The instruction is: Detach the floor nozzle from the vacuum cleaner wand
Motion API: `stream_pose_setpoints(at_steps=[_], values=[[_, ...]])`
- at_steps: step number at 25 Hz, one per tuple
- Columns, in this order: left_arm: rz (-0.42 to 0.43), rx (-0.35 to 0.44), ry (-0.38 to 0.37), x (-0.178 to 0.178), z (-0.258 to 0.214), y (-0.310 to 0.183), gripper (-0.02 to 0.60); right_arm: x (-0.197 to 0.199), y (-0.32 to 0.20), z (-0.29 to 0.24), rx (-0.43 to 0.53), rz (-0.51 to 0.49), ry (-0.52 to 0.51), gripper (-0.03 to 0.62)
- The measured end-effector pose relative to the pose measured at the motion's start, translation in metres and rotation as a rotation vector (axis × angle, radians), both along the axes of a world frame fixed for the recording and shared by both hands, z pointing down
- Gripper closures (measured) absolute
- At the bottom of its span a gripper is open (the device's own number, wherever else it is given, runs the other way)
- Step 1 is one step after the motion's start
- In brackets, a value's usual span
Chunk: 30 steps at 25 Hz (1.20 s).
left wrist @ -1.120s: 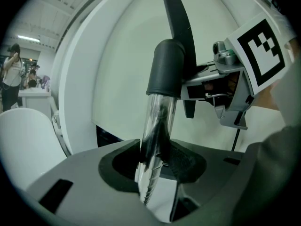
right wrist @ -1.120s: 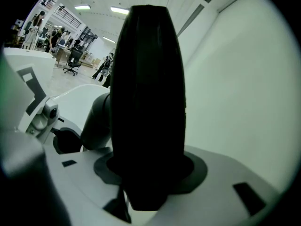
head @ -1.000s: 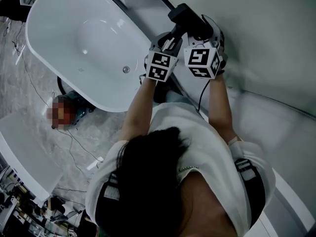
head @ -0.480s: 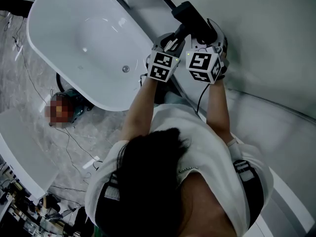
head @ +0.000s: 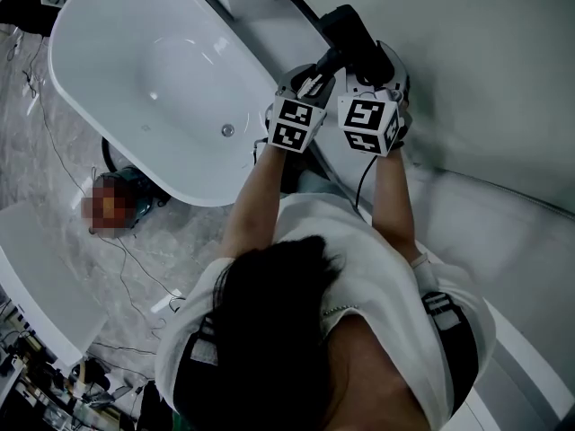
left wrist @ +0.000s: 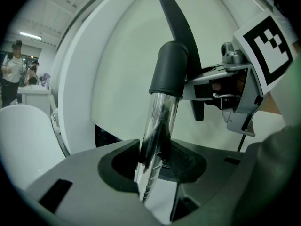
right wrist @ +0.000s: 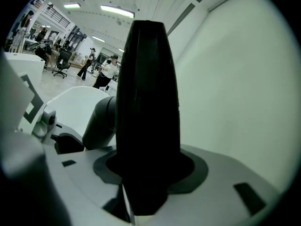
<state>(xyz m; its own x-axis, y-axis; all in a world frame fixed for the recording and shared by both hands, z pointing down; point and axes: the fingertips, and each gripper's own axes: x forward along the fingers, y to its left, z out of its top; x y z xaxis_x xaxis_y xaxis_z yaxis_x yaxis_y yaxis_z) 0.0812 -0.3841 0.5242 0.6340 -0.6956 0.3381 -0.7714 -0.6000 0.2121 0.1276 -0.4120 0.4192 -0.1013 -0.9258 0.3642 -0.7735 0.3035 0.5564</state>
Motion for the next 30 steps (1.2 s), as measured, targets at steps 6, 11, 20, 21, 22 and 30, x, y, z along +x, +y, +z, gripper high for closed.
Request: stream_pose_setpoints(at_steps=[6,11,20,21,22,30], values=[[0.002,0.003,0.000,0.001,-0.001,0.001,0.416,0.001,0.003,-0.005,0.016,-0.002,0.057,0.373],[0.009,0.002,0.010,0.002,-0.001,0.004,0.414,0.001,0.008,-0.009,0.027,0.004,0.082,0.373],[0.020,0.008,0.007,0.003,-0.004,0.005,0.414,0.003,0.010,-0.010,0.013,0.014,0.063,0.373],[0.020,0.008,0.007,0.003,-0.004,0.005,0.414,0.003,0.011,-0.010,0.014,0.013,0.066,0.373],[0.019,0.010,0.007,0.002,-0.003,0.006,0.414,0.002,0.011,-0.009,0.014,0.013,0.065,0.373],[0.025,0.013,0.004,0.003,-0.005,0.004,0.414,0.004,0.010,-0.013,0.000,0.016,0.060,0.372]])
